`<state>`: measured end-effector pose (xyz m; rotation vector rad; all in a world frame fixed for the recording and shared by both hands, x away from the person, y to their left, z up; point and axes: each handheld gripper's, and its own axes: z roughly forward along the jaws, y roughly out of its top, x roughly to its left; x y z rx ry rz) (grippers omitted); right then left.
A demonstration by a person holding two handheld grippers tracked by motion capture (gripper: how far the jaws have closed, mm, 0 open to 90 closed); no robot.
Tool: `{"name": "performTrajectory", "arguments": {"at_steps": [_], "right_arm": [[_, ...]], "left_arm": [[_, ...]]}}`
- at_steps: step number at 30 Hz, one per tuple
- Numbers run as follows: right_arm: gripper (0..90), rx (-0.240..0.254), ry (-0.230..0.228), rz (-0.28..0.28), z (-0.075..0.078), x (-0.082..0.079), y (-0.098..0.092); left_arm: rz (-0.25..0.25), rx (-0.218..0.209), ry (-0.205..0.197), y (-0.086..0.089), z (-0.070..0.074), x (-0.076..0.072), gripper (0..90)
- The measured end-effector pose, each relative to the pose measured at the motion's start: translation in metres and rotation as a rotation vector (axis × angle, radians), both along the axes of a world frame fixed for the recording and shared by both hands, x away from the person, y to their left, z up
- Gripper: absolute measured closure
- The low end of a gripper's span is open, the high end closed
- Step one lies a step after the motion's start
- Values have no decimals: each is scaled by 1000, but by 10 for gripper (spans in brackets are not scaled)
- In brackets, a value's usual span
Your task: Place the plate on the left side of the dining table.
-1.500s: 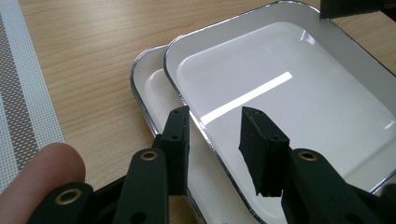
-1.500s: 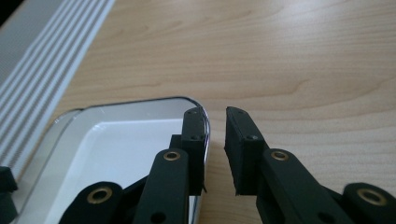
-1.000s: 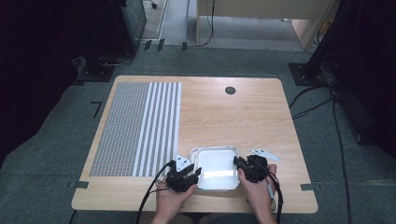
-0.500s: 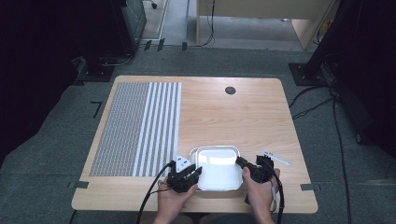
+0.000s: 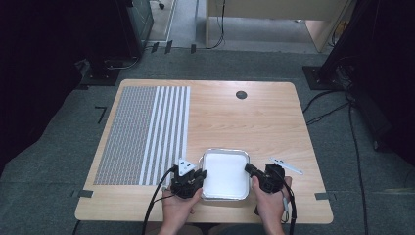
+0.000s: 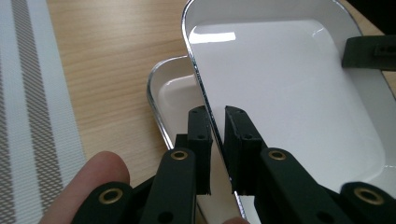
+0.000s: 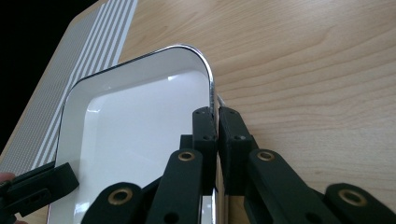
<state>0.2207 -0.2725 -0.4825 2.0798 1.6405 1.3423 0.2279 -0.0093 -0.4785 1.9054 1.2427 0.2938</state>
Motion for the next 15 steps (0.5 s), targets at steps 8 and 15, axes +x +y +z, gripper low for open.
{"name": "performTrajectory", "arguments": {"at_steps": [8,15], "right_arm": [[887,-7,12,17,8,10,11],[898,-26,-7,36,13,19,33]], "left_arm": [[14,37,-33,9,14,8,832],[62,14,-42,30,23,16,861]]}}
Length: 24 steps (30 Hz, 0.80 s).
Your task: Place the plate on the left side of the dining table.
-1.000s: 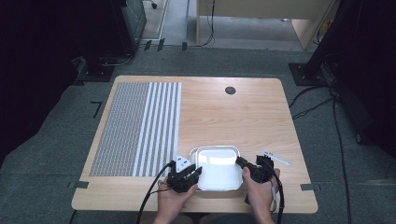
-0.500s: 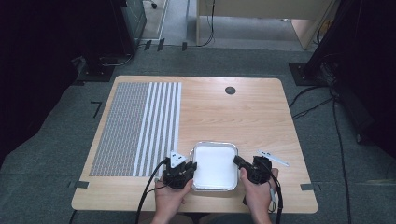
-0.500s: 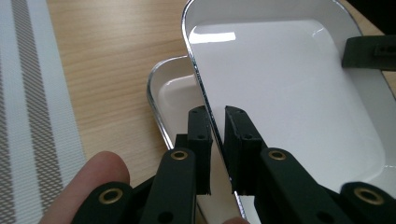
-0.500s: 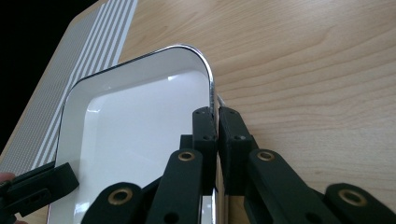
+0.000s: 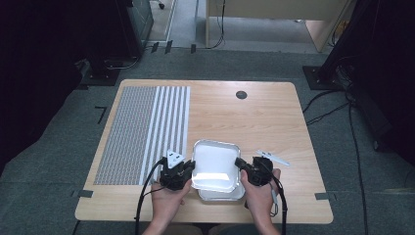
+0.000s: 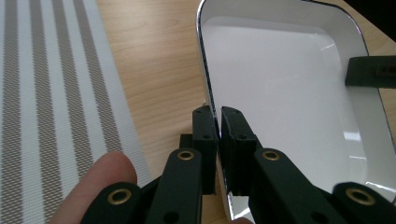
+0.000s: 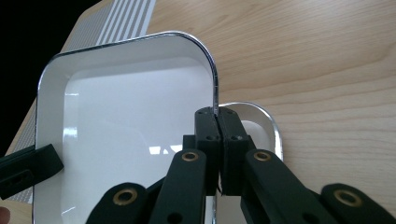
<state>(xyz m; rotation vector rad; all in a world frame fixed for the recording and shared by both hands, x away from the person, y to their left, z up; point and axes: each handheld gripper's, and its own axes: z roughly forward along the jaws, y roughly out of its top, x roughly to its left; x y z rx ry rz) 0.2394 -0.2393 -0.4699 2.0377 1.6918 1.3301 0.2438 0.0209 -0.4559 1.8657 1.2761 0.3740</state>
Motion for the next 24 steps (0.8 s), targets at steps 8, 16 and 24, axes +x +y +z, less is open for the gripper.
{"name": "performTrajectory", "arguments": {"at_steps": [8,16,24], "right_arm": [[900,-13,-3,25,4,13,25],[900,-21,-3,58,9,29,57],[900,-20,-7,89,15,45,98]], "left_arm": [[38,3,-1,23,3,8,872],[78,-4,3,55,7,17,878],[131,-24,7,96,12,27,894]]}}
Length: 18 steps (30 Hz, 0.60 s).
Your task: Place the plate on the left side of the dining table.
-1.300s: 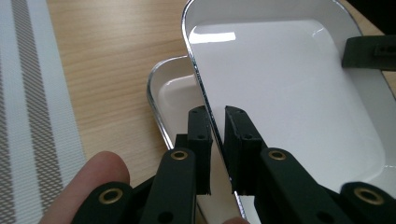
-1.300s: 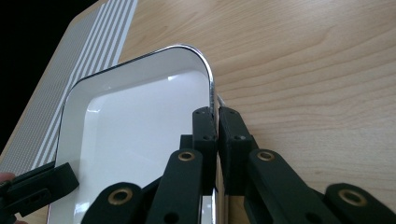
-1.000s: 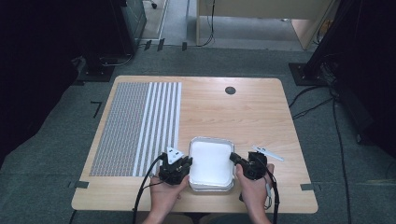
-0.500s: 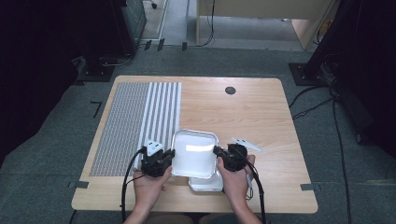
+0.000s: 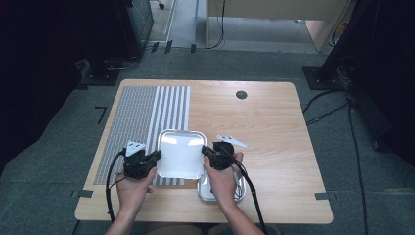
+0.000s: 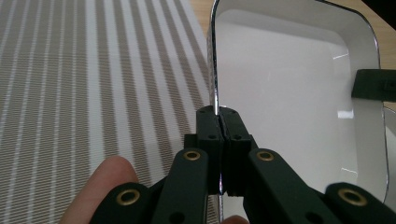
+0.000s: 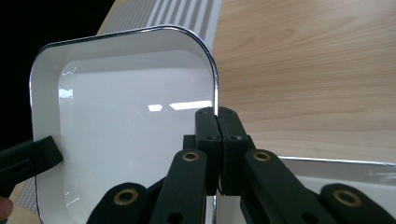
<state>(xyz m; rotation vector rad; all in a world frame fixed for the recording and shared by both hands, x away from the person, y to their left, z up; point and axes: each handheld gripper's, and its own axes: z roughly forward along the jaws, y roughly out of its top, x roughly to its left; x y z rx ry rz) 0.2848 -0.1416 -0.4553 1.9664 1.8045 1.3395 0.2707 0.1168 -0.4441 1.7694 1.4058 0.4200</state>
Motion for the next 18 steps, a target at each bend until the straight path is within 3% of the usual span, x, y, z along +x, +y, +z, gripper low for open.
{"name": "performTrajectory", "arguments": {"at_steps": [9,18], "right_arm": [[900,-21,10,43,2,18,50],[900,-42,28,72,5,38,85]], "left_arm": [[44,10,23,46,-1,11,896],[71,26,29,76,-2,25,893]]}}
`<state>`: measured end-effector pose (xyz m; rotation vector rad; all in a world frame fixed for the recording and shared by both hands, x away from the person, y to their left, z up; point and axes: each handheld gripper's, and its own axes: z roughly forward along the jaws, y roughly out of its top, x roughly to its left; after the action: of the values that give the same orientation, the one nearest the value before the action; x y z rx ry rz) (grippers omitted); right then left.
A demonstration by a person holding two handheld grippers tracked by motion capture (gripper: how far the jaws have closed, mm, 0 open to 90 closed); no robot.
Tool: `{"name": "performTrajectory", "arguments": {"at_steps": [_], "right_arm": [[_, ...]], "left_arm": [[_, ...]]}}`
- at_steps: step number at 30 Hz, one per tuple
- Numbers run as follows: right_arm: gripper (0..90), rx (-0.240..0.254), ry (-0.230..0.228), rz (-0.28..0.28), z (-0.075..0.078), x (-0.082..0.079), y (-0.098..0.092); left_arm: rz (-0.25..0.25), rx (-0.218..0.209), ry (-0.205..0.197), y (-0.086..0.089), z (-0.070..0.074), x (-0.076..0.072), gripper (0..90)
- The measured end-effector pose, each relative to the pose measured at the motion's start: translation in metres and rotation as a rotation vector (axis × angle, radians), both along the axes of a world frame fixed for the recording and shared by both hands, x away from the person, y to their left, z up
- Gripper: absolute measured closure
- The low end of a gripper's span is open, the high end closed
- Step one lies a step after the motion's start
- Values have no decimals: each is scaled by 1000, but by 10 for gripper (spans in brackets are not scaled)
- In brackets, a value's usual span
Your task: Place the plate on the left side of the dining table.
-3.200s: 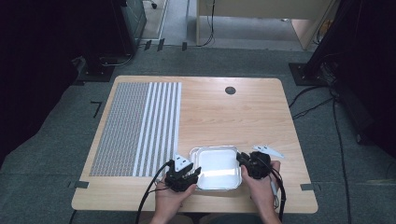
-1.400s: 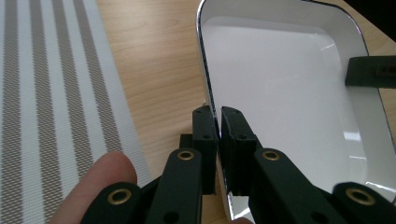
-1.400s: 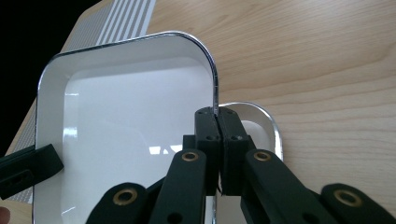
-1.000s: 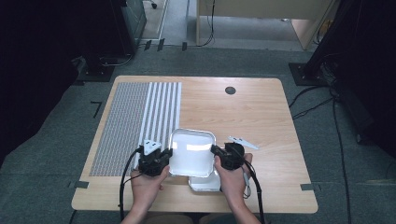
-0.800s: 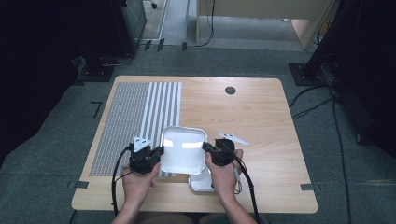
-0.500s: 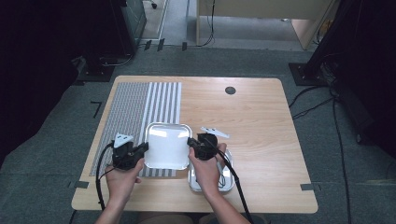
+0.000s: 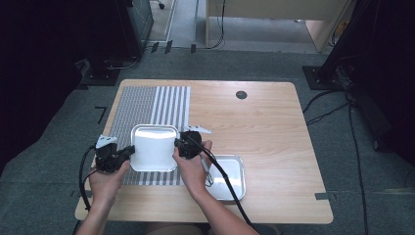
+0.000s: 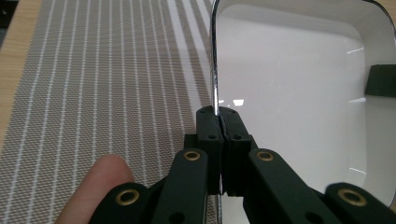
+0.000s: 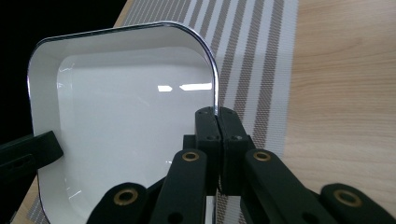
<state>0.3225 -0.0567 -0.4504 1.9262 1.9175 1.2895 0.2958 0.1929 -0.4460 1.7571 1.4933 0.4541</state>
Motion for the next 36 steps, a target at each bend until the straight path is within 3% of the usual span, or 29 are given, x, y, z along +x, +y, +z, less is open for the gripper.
{"name": "performTrajectory", "arguments": {"at_steps": [5,14,19,21,26,31,36], "right_arm": [[900,1,25,-1,-3,19,18],[900,-18,36,-22,-11,49,36],[898,-13,52,-26,-16,69,41],[896,-11,57,-42,-19,79,45],[893,-10,55,-57,-27,92,48],[874,-44,62,-71,-39,105,54],[874,-70,45,-74,-44,109,57]], "left_arm": [[15,-20,21,17,-4,20,898],[26,-38,61,31,-13,53,900],[18,-83,99,40,-17,76,900],[21,-85,130,42,-18,92,900],[28,-76,162,43,-21,107,900],[39,-48,211,41,-29,121,900],[59,-64,258,43,-35,135,898]]}}
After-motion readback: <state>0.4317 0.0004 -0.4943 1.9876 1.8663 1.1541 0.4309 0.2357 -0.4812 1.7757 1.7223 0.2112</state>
